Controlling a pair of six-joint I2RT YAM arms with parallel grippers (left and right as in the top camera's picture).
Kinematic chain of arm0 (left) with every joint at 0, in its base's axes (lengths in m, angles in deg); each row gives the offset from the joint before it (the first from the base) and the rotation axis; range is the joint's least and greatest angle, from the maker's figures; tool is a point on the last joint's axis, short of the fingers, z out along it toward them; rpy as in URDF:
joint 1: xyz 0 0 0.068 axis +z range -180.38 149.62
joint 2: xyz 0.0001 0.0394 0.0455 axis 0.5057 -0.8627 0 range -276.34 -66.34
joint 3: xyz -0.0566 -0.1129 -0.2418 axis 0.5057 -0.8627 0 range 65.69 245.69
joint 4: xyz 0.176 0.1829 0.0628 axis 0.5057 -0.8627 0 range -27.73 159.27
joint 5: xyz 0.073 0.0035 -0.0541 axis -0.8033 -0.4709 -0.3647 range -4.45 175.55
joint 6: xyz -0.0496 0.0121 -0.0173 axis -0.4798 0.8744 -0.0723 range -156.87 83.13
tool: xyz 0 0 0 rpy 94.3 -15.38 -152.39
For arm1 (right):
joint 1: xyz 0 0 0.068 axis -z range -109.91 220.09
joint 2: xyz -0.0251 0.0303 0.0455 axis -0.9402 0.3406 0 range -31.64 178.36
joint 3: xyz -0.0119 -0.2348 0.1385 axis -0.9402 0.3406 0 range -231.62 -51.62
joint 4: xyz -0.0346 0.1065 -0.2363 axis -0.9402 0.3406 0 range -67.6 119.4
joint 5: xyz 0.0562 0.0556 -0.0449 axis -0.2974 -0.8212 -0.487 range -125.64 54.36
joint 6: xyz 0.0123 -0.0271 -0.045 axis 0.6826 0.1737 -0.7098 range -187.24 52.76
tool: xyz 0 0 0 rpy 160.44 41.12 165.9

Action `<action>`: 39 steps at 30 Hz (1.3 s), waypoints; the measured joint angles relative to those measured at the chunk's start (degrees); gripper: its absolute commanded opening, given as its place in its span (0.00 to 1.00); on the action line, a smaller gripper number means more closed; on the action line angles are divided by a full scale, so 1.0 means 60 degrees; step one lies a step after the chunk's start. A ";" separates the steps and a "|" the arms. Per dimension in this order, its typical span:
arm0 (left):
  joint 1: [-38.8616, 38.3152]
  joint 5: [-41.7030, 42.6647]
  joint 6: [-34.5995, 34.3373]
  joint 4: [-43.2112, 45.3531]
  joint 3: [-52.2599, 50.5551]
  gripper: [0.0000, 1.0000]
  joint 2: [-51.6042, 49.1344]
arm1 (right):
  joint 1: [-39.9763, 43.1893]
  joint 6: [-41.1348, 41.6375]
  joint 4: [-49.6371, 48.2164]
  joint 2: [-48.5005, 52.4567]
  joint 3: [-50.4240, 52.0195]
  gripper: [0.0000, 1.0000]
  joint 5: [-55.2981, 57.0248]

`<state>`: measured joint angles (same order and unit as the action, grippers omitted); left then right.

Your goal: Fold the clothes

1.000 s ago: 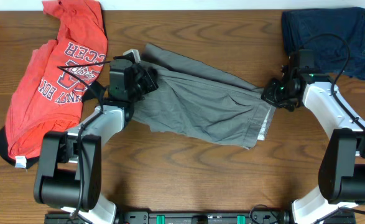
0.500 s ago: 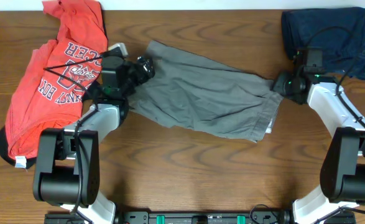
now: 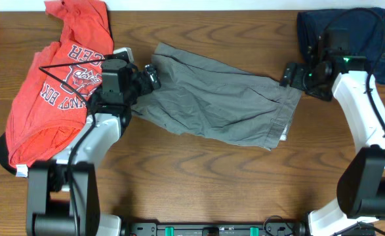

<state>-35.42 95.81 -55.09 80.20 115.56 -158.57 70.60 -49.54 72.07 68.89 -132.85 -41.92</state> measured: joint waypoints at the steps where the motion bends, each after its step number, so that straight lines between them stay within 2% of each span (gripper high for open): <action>1: 0.0000 0.0007 0.0215 -0.0251 0.0007 0.98 0.0146 | -0.0175 -0.0055 0.0095 -0.0066 -0.0055 0.99 -0.0084; 5: 0.0000 0.0004 0.1173 -0.1472 0.0069 0.98 0.0291 | -0.0984 -0.0146 0.0361 -0.0098 -0.0058 0.96 -0.0291; 8: 0.0000 0.0004 0.1880 -0.2055 0.0069 0.98 0.0189 | -0.1541 -0.0244 0.0361 -0.0087 0.0025 0.90 -0.0382; 13: 0.0000 -0.0080 0.2626 -0.2226 0.0069 1.00 -0.0259 | -0.1993 -0.0284 0.0357 -0.0084 0.0084 0.75 -0.0459; 19: 0.0000 -0.0339 0.2914 -0.3585 0.0076 0.68 -0.1056 | -0.2124 -0.0237 0.0474 -0.0084 0.0171 0.66 -0.0459; 22: -0.0007 -0.0707 0.2896 -0.4156 0.0120 0.57 -0.1147 | -0.2157 -0.0200 0.0477 -0.0084 0.0186 0.63 -0.0466; 25: -0.0018 -0.1107 0.2313 -0.4659 0.0182 0.45 -0.1147 | -0.2171 -0.0164 0.0423 -0.0084 0.0197 0.62 -0.0481; 27: -0.0015 -0.1279 0.1719 -0.5176 0.0204 0.42 -0.1147 | -0.2175 -0.0146 0.0357 -0.0084 0.0215 0.61 -0.0481; 34: -0.0025 -0.1534 -0.0619 -0.7624 0.0393 0.41 -0.1045 | -0.2175 0.0025 -0.0102 -0.0076 0.0721 0.59 -0.0488; 39: -0.0025 -0.1515 -0.1191 -0.8783 0.0408 0.41 -0.1038 | -0.2178 0.0127 -0.0368 0.0066 0.1053 0.58 -0.0488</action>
<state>-35.57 86.72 -62.24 27.51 118.00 -164.80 57.53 -48.78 69.86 69.29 -126.53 -44.85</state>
